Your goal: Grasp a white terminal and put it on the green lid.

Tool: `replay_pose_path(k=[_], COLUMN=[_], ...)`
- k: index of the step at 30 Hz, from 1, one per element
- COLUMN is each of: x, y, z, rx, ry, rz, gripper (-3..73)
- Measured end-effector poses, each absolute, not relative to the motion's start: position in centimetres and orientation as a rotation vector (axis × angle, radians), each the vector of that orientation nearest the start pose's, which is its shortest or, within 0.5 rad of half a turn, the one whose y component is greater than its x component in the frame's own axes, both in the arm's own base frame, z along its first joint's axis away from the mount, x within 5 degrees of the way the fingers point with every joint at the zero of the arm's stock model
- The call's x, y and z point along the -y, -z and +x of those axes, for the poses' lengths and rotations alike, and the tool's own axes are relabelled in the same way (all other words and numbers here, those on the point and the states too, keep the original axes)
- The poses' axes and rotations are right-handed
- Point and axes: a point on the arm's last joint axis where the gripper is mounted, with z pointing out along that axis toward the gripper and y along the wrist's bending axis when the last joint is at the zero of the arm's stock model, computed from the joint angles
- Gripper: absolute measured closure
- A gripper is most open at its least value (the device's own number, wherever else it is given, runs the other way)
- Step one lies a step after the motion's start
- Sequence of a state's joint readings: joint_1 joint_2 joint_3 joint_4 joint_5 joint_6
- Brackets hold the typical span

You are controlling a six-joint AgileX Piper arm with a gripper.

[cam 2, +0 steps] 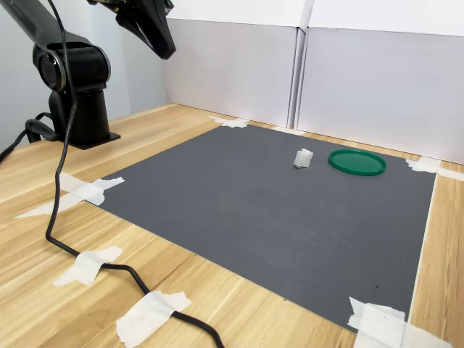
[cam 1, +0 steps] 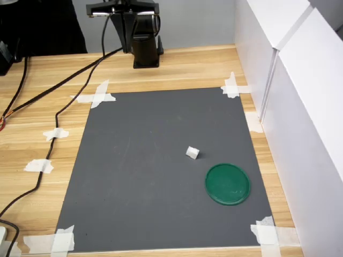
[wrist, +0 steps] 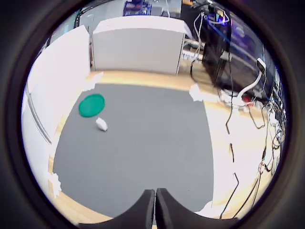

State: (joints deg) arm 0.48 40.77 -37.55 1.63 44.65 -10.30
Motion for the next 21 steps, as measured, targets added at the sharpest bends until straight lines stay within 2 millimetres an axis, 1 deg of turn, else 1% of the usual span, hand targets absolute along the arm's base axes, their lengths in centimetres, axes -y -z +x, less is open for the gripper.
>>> replay_pose_path(k=[3, 6, 11, 13, 17, 19, 21], x=[-0.4, -0.5, -0.4, -0.4, -0.7, -0.8, -1.0], y=[-31.2, -31.7, -32.1, -32.4, -33.2, -33.3, -33.2], z=[14.5, 15.6, 16.8, 17.3, 18.2, 18.7, 19.4], rx=[-2.402, -2.475, -2.555, -2.567, -2.570, -2.571, -2.579], ry=[0.026, 0.016, 0.035, 0.038, 0.003, -0.013, -0.032], rz=[-0.207, -0.216, -0.271, -0.296, -0.317, -0.336, -0.362], gripper=[71.1, 71.1, 70.9, 69.6, 62.7, 56.7, 48.9])
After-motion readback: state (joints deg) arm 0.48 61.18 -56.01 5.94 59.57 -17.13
